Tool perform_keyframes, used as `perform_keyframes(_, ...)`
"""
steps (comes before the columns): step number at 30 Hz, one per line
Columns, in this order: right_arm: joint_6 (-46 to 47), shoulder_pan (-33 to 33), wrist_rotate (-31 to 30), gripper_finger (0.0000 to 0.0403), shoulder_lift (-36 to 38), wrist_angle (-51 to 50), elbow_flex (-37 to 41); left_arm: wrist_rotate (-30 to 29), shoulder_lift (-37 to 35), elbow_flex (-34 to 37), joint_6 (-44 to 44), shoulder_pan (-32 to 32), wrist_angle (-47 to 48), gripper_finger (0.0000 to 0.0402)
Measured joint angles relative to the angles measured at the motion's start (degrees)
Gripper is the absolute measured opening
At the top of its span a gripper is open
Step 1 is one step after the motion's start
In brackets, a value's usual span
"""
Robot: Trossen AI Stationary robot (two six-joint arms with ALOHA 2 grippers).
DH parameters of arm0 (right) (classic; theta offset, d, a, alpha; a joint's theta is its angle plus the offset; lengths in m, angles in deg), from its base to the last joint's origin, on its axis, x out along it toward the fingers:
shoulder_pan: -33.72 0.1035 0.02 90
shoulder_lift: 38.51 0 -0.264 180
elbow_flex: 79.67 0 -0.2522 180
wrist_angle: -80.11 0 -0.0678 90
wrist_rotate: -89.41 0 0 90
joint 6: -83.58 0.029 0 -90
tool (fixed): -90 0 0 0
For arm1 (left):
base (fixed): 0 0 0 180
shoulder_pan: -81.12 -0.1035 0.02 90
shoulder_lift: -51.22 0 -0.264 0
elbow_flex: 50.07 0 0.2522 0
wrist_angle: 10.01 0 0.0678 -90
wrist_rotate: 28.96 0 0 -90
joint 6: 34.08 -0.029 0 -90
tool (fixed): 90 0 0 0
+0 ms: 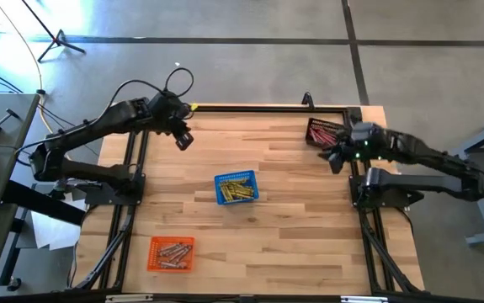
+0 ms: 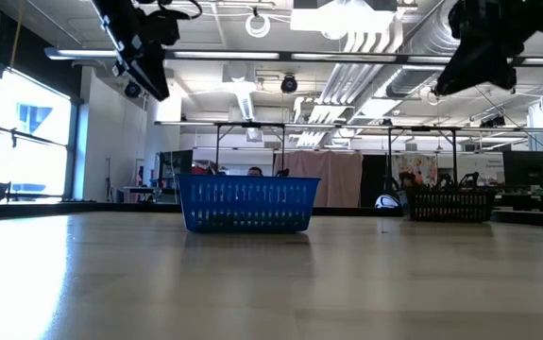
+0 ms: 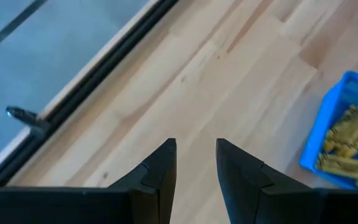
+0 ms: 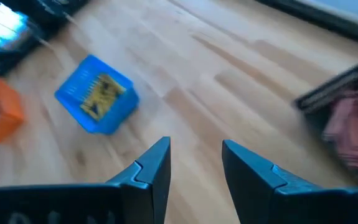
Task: Sort crayons
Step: Return to Home Position
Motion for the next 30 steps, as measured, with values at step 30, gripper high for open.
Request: perform_keyframes(30,2.81,12.32,-2.22,0.013,21.56,37.55,32.25,2.09,-24.81,8.56,25.57,17.33,6.84,0.0099)
